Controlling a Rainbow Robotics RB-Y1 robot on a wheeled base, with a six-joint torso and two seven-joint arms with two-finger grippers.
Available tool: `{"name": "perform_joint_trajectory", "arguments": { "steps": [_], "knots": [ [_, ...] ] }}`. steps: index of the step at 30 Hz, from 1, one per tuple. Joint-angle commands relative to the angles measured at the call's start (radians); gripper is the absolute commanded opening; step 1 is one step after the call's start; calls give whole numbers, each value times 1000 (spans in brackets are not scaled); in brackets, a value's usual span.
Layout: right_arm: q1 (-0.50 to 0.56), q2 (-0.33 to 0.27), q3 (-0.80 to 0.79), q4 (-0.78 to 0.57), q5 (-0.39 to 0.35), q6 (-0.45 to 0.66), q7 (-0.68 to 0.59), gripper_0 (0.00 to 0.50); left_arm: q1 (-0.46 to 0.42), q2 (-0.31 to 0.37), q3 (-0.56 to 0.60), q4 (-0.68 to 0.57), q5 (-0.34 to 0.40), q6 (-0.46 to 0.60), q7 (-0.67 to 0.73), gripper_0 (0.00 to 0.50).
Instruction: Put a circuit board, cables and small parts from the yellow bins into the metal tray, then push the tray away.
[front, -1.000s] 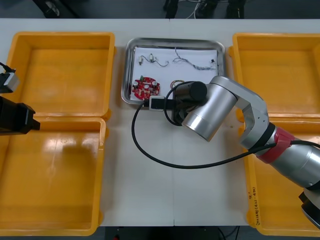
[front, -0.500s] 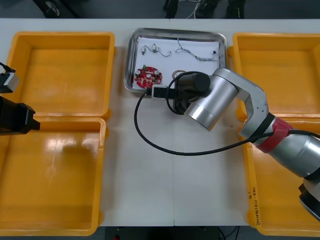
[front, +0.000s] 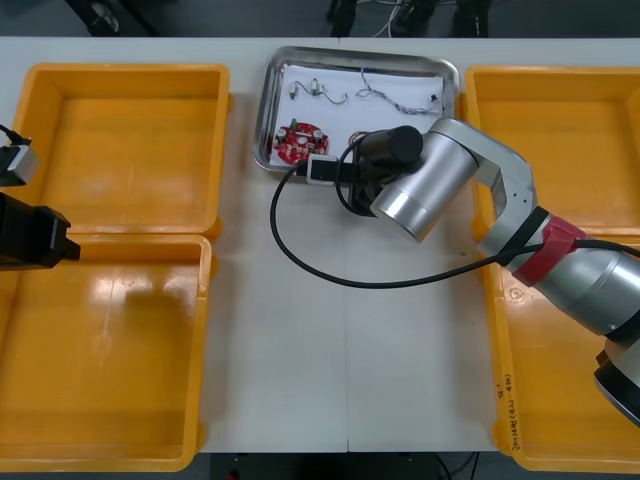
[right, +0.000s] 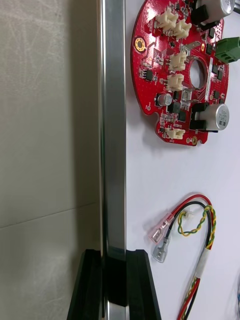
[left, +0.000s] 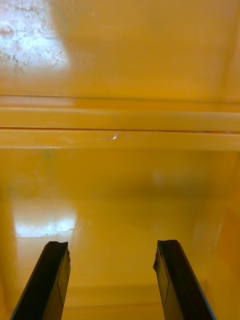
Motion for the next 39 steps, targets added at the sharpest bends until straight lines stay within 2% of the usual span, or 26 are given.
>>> {"name": "perform_joint_trajectory", "arguments": {
  "steps": [1,12,26,27,28,29,30,39],
  "knots": [
    [-14,-27,-7,82,-33,-33,59,0,10,19,29,-30,8,6,-95,500],
    [-69,3,-7,175,-59,-95,67,0,10,19,29,-30,8,6,-95,500],
    [-81,6,-7,186,-96,-113,74,0,10,19,29,-30,8,6,-95,500],
    [-83,6,-7,186,-96,-113,76,170,10,19,29,-30,8,6,-95,500],
    [-83,6,-7,186,-95,-113,76,268,10,19,29,-30,8,6,-95,500],
    [-81,8,-7,186,-96,-112,74,444,10,19,29,-30,8,6,-95,500],
    [-83,8,-7,186,-96,-112,76,500,10,19,29,-30,8,6,-95,500],
    [-83,11,-8,174,-93,-92,79,500,10,19,29,-30,8,6,-95,500]
  ]
}}
